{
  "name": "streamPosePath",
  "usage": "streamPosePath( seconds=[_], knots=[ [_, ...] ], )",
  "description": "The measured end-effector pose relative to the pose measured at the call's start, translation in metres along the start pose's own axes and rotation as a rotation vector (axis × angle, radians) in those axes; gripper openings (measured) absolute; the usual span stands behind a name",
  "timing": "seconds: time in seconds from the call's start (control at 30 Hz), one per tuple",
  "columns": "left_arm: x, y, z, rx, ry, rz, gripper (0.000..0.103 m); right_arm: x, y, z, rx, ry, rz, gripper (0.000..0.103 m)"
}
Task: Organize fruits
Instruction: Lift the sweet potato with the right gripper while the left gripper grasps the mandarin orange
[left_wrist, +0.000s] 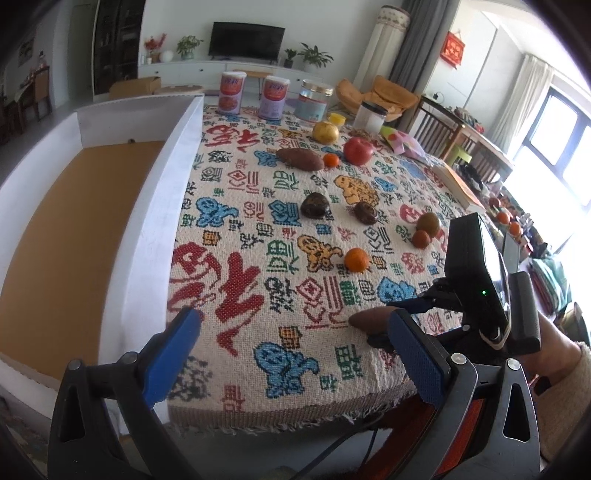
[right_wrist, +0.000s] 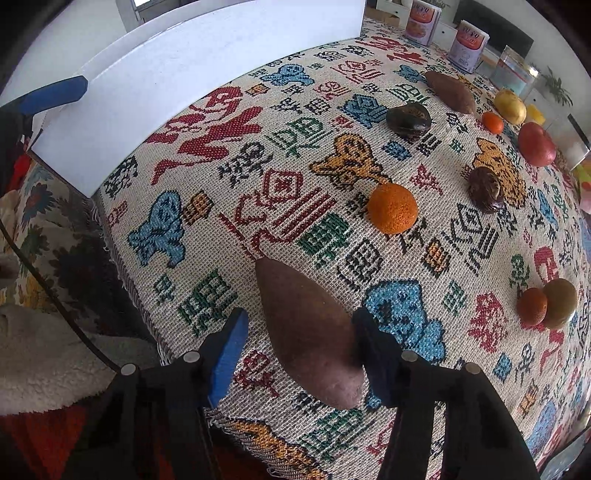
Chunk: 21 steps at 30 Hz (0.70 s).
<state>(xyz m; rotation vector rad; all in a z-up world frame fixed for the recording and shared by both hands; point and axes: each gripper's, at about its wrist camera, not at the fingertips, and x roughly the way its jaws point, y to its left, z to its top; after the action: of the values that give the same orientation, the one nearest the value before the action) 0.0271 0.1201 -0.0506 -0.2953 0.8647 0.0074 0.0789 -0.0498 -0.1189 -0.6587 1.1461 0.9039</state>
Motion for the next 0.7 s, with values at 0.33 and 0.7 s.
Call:
streamPosePath(
  seconds=[0.33, 0.7],
  knots=[
    [0.005, -0.015, -0.001, 0.02, 0.019, -0.02, 0.102, -0.002, -0.013, -0.008, 0.113, 0.008, 0.031, 0.042],
    [0.003, -0.01, -0.002, 0.009, 0.02, -0.008, 0.102, 0.003, -0.008, 0.0, 0.091, 0.027, -0.006, 0.041]
  ],
)
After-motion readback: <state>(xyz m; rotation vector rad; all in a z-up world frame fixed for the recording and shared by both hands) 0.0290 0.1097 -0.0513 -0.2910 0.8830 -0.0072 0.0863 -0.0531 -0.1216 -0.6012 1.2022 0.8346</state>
